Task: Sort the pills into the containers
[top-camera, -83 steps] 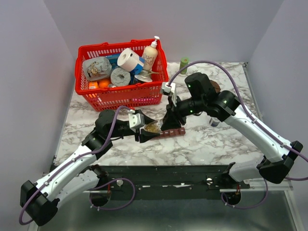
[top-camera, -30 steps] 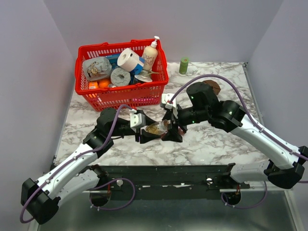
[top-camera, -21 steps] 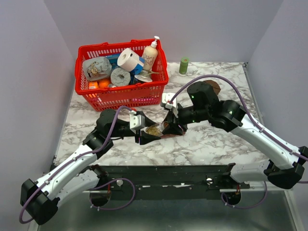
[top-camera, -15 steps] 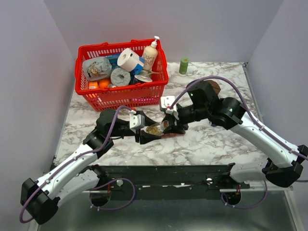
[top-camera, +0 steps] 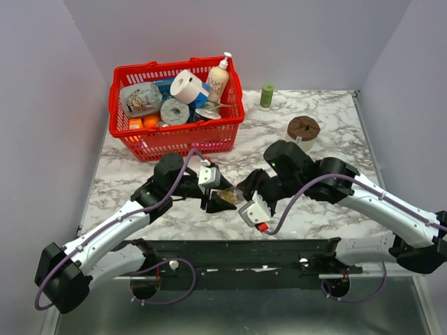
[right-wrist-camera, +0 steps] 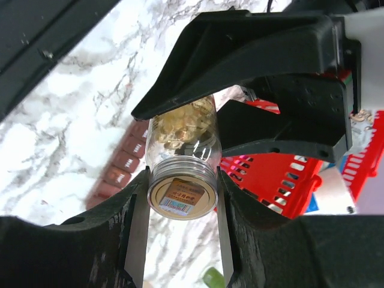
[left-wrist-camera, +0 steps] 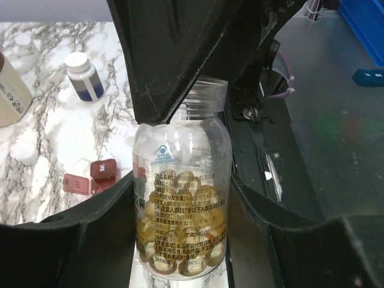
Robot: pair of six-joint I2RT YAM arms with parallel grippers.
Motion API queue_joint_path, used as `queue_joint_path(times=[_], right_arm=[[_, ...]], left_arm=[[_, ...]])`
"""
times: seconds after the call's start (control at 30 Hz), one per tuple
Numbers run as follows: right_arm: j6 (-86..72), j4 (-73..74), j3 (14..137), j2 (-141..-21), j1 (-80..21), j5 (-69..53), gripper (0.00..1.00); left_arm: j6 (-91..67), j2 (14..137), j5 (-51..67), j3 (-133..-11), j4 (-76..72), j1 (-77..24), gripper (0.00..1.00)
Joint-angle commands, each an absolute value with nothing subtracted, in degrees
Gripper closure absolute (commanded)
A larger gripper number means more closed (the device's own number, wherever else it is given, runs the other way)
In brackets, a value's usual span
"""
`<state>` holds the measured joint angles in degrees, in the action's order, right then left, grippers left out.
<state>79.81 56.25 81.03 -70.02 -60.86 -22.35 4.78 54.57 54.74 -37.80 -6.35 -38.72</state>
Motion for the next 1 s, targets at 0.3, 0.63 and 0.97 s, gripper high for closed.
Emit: queue_joint_path(times=[0.3,0.63,0.97], right_arm=[[64.8,51.9,82.8,-67.9,-62.9,-24.4,0.12],[19.9,45.5,87.6,-70.8,-51.2,-30.6,0.03],[8.1,41.0,79.3,-70.2,-47.0,-38.7,0.02]], left_arm=[[3.0,52.7,51.2,-36.7,-11.4,-37.9,1.00],[1.0,49.4,47.8,-34.1,-14.1,-37.9,1.00],[0.8,49.1,46.0,-34.2,-14.9,-37.9,1.00]])
